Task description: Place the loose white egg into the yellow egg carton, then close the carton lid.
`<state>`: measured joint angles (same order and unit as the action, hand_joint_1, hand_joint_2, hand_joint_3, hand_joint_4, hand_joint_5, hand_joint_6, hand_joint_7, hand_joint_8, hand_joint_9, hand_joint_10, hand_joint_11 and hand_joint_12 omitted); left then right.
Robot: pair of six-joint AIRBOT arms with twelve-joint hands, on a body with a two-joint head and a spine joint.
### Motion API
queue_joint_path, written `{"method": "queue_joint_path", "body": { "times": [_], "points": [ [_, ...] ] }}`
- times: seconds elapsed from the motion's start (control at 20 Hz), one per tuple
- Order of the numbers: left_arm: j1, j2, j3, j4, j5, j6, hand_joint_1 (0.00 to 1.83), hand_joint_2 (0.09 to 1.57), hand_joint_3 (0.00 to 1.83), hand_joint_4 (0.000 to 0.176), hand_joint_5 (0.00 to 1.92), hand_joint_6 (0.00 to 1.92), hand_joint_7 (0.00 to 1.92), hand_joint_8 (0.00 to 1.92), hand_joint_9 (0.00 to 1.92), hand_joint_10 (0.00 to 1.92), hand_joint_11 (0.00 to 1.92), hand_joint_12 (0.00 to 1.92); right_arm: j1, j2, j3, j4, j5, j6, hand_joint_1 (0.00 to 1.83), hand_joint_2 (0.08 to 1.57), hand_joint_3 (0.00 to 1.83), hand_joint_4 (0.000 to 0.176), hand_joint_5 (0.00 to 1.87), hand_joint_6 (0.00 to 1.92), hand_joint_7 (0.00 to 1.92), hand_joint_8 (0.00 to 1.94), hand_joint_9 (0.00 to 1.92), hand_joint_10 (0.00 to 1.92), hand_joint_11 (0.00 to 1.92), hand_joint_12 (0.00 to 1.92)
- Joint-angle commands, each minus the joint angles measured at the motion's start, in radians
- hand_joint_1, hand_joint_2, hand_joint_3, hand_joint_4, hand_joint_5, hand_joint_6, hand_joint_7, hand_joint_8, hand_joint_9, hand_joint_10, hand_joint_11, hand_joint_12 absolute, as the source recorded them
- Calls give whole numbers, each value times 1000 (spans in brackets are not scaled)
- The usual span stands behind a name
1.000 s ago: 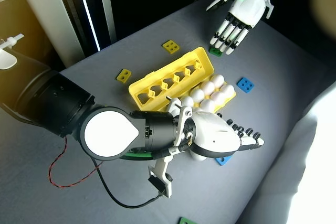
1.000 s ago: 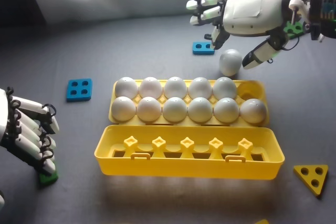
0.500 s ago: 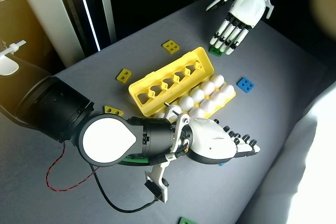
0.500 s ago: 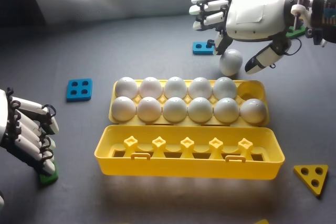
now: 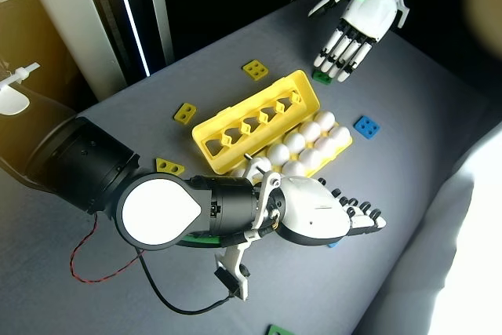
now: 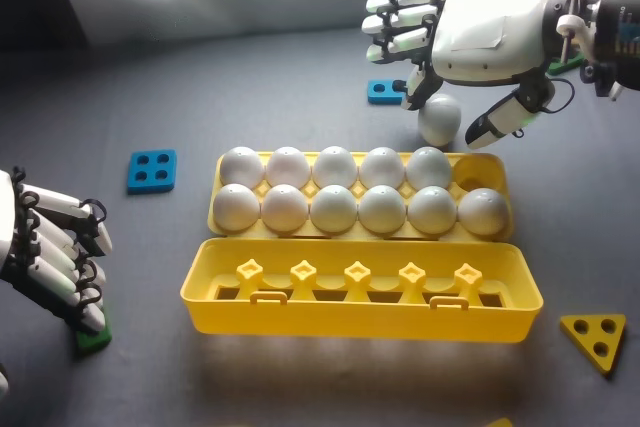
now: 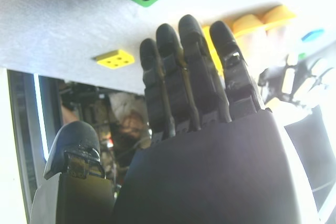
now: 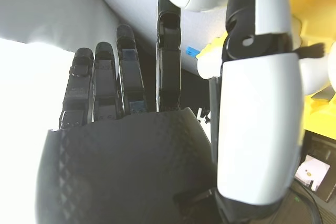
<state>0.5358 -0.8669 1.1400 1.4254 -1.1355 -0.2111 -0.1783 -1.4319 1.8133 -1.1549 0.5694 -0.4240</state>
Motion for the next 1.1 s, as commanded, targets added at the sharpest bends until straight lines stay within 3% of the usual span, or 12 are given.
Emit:
{"method": "queue_joint_path", "body": {
  "times": [0.0,0.1,0.2,0.5,0.55,0.7,0.9,1.0,1.05],
  "points": [
    [-7,13,6,-62,-46,-6,0,1179,0,0,545,1,570,2,498,3,0,718,-1,16,5,31,33,-8,903,895,0,143,872,9,286,6,68,8,0,0],
    [-7,14,5,-62,-46,-7,0,1177,0,0,551,3,574,3,499,3,0,724,-2,18,5,31,33,-17,867,897,0,165,854,1,243,0,53,0,0,0],
    [-7,14,5,-62,-46,-7,0,1172,0,0,554,3,575,2,500,2,0,733,-2,21,8,31,34,-21,850,899,1,174,846,0,233,0,47,0,0,0],
    [-8,15,4,-62,-46,-8,0,1173,0,0,561,1,587,2,518,5,6,757,-2,26,27,31,39,-21,843,903,2,176,819,0,229,2,48,2,0,0],
    [-9,15,4,-62,-46,-8,0,1173,0,0,559,1,583,1,514,2,2,759,-3,28,27,31,41,-21,858,905,2,158,830,6,250,9,55,4,0,0],
    [-9,15,3,-61,-45,-8,0,1173,0,0,551,0,580,1,509,1,1,753,-12,29,27,41,42,-21,827,907,3,175,831,3,224,0,51,0,0,0],
    [-9,15,3,-61,-45,-8,0,1172,0,0,560,4,592,6,518,5,4,755,-21,28,22,62,41,-21,869,898,0,159,849,6,280,18,70,5,0,0],
    [-10,15,3,-60,-45,-8,0,1172,0,0,552,0,578,0,509,0,0,741,-22,27,19,62,41,-21,858,898,0,168,856,8,268,10,63,4,0,0],
    [-10,15,3,-60,-45,-8,0,1169,0,0,555,2,578,1,509,0,0,740,-23,27,19,62,41,-21,873,891,0,154,860,8,275,10,72,7,0,0]
  ]
}}
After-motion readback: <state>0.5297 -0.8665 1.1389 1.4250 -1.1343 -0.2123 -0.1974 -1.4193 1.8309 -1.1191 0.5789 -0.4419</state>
